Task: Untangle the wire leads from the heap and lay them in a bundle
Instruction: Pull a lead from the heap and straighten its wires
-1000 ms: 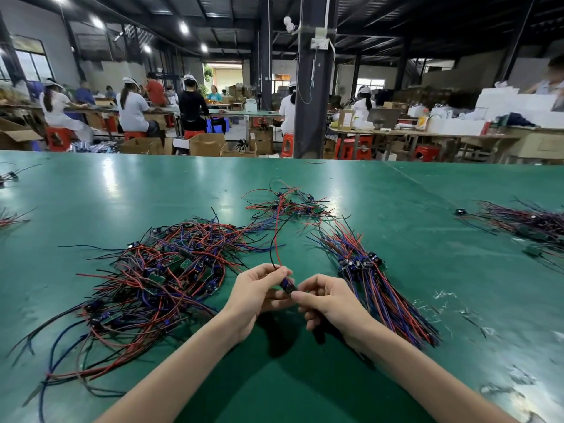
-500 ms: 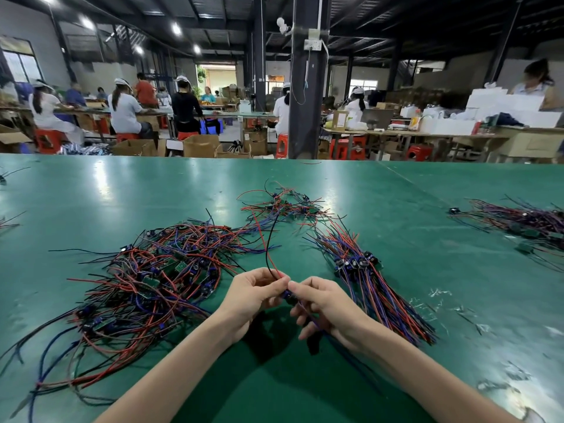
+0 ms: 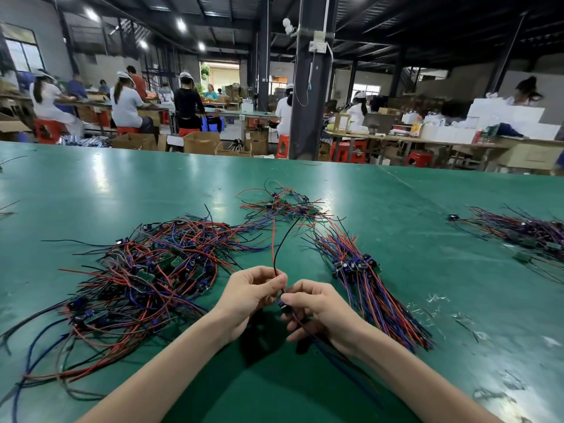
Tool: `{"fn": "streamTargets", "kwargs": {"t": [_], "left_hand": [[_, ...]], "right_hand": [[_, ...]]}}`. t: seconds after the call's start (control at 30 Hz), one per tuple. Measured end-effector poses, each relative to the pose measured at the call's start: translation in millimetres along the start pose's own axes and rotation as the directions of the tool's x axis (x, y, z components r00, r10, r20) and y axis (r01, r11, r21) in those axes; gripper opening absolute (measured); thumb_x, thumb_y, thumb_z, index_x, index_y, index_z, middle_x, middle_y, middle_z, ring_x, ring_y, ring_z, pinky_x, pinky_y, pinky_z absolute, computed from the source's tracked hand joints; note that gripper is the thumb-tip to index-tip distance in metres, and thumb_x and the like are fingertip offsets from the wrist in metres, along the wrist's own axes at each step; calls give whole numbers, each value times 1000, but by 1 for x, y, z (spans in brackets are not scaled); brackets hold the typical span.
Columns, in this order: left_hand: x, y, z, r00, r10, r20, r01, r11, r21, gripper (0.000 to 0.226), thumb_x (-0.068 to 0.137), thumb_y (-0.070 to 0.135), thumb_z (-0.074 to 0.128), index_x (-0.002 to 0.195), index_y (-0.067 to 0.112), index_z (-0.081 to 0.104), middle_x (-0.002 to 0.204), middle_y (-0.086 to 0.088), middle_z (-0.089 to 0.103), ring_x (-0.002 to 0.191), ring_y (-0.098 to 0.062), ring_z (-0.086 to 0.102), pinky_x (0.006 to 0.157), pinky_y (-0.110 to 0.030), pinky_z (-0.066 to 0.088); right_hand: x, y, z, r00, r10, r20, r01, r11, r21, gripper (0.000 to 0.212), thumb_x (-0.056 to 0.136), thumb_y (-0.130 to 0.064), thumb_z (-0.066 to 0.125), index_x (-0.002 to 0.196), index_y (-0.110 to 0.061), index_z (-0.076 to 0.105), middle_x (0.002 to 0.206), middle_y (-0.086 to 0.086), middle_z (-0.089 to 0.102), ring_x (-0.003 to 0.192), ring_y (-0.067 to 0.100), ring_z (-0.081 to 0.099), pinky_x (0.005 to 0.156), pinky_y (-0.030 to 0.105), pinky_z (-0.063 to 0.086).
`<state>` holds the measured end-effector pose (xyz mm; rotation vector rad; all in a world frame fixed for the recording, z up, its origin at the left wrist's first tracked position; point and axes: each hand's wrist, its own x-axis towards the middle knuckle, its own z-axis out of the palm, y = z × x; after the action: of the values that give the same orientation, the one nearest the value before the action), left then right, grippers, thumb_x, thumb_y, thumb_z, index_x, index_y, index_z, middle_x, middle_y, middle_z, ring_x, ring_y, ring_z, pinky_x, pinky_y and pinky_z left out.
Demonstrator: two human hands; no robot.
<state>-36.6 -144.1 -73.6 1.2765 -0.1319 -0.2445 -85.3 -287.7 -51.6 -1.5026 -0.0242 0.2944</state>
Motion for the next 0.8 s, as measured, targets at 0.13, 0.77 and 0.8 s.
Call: {"fn": "streamTargets", "kwargs": {"t": [0.13,0.77,0.8], "left_hand": [[0,-1,1,1000,-14,19,14,1000,-7,18,63,21,74,75,9,69,67,-3,65,59,-10,54,57,-16,47],[2,6,-2,898,425,-112,-305,786,538,12,79,17,75,72,14,67,68,0,71,61,-10,61,57,-21,50],[2,7,-3,885,454,-104,-322,758,567,12,80,19,75,72,14,67,68,1,70,62,-10,62,58,-21,51]], "right_hand": [[1,1,0,999,-18,-30,19,999,28,21,91,-18,59,79,-3,52,65,15,54,50,20,56,45,30,52],[-3,7,4,983,-99,-154,78,988,-132,35,86,-3,59,52,-11,54,48,10,55,37,17,49,36,21,41],[-3,7,4,982,-103,-158,84,988,-126,34,86,-3,59,53,-10,54,49,11,55,37,17,49,35,20,41]]}}
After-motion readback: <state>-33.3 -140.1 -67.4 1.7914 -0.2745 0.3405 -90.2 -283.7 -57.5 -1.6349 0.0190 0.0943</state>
